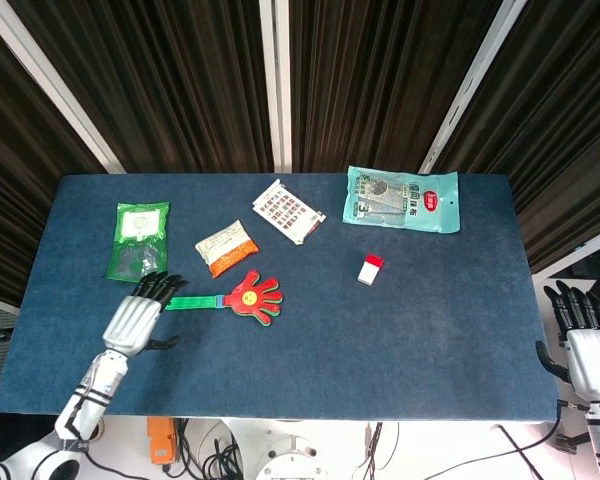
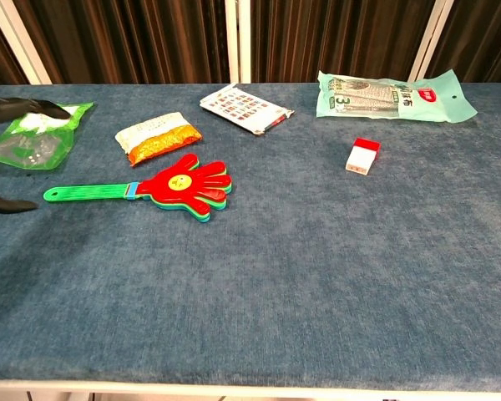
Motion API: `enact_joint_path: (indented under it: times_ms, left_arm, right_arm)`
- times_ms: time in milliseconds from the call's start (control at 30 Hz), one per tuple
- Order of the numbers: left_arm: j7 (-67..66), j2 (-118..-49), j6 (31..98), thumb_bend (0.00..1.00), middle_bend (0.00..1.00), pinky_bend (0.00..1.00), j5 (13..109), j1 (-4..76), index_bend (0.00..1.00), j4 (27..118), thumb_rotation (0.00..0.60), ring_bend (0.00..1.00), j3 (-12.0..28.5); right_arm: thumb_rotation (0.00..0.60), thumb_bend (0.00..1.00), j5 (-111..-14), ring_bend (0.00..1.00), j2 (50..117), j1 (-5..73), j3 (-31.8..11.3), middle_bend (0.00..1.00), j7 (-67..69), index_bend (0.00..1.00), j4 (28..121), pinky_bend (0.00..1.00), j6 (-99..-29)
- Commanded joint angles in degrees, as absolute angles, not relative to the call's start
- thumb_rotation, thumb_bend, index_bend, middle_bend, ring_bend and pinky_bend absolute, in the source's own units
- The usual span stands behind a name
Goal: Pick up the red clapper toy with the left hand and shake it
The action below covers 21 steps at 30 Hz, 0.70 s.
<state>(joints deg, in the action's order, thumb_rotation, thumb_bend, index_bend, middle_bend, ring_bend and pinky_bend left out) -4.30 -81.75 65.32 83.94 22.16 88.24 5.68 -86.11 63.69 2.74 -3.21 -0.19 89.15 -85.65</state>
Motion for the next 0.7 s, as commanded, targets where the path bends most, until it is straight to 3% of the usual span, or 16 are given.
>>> enact_joint_path:
  times_ms: [33, 300, 700]
  left_arm:
    - [-4.64, -85.89, 61.70, 0.16, 0.10, 0.02, 81.03, 25.27, 0.15, 84.99, 0.600, 0.00, 7.37]
    - [-6.36, -91.87, 56.43, 0.20, 0.11, 0.02, 77.62, 30.39, 0.22, 78.03, 0.600, 0.00, 8.99]
    - [-4.34, -96.02, 52.90, 0.22, 0.11, 0.02, 73.88, 33.12, 0.24, 71.64, 0.600, 0.00, 9.33]
  right_arm:
    - [0.600, 0.29, -86.11, 0.00, 63.52, 2.76, -3.27, 0.00, 0.11, 0.00, 89.01, 0.00, -85.67]
    - [0.600, 0.29, -85.74, 0.00, 63.30, 2.36, -3.83, 0.00, 1.58, 0.00, 88.06, 0.00, -86.72]
    - [0.600, 0.29, -85.07, 0.00, 63.44, 2.54, -4.04, 0.00, 2.49, 0.00, 86.99, 0.00, -85.93]
